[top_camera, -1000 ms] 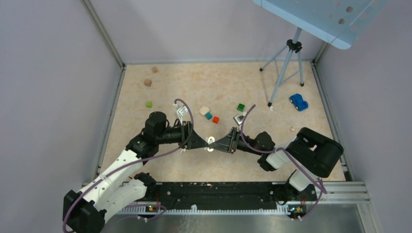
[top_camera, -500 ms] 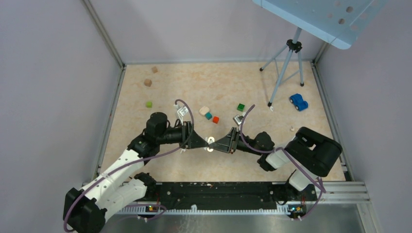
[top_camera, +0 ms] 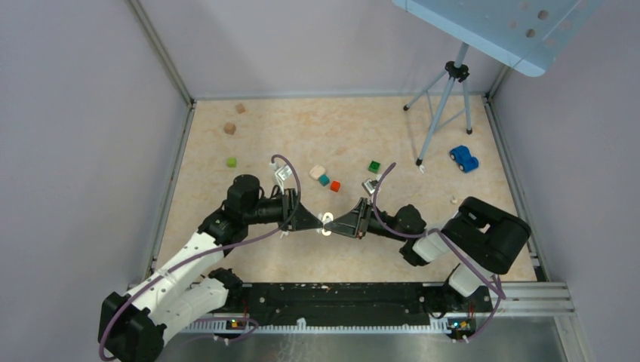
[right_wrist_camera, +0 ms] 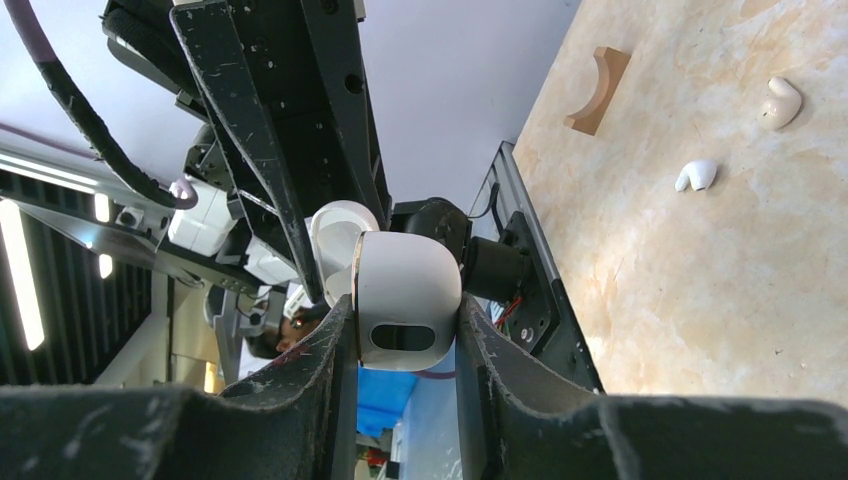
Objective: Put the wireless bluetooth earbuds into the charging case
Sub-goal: Pass from the right arm to the left
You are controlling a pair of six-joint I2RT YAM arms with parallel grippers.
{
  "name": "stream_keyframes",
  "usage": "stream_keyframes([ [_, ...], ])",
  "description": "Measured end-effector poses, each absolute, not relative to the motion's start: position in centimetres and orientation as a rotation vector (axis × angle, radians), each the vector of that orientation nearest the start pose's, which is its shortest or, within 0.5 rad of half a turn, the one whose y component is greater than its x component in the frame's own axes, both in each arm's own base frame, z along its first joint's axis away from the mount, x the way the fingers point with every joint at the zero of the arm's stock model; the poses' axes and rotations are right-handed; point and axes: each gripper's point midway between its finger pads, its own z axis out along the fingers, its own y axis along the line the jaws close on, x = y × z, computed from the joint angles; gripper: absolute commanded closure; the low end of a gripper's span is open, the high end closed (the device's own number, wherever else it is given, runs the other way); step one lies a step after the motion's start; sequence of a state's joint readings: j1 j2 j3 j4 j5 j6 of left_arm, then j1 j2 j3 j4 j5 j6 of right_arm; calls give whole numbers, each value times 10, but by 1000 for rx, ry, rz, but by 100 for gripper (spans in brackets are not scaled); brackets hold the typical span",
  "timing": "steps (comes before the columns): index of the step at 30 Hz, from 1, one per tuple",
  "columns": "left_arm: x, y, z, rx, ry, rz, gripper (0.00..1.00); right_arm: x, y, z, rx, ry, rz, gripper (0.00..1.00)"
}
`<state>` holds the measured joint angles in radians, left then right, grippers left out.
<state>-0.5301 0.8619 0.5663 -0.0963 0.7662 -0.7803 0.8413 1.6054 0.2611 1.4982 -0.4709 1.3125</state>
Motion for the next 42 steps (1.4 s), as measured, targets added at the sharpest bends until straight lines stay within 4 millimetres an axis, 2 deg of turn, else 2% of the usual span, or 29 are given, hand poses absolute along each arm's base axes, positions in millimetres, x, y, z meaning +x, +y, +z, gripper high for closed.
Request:
stream_keyframes([
  [1,148,-252,204,302,2188,-1551,81,150,341,174,-68,1820,2001,98],
  [3,149,-252,204,296,2188,-1550,84,150,341,174,-68,1820,2002,83],
  [4,149,-251,204,295,2189,-1549,84,150,341,173,-67,1821,2002,74],
  [6,150,-251,203,289,2193,-1545,85,150,341,173,-60,1826,2005,45],
  [7,150,-251,202,286,2196,-1542,85,150,341,173,-56,1829,2008,37],
  [9,153,-248,199,276,2205,-1517,86,149,341,173,-51,1834,2015,26],
  [11,156,-245,195,257,2217,-1486,86,150,341,173,-48,1833,2015,21],
  [14,162,-239,187,228,2243,-1431,86,153,335,169,-23,1844,2001,19],
  [19,170,-228,182,193,2267,-1361,87,157,314,162,35,1854,1953,20],
  [24,181,-218,183,165,2259,-1314,88,163,294,184,7,1784,1841,23],
  [27,185,-214,178,138,2279,-1311,87,182,283,195,36,1816,1623,26],
  [28,185,-213,175,130,2286,-1313,87,194,275,200,75,1836,1503,27],
  [31,184,-210,168,108,2304,-1316,88,213,240,214,163,1861,1215,28],
  [34,185,-209,166,97,2317,-1318,88,219,199,216,228,1900,953,28],
  [37,190,-206,165,78,2339,-1305,87,225,169,207,262,1959,720,27],
  [40,198,-202,169,60,2335,-1283,87,235,148,182,263,2070,459,25],
  [42,203,-197,174,47,2325,-1268,87,239,142,161,228,2142,326,24],
])
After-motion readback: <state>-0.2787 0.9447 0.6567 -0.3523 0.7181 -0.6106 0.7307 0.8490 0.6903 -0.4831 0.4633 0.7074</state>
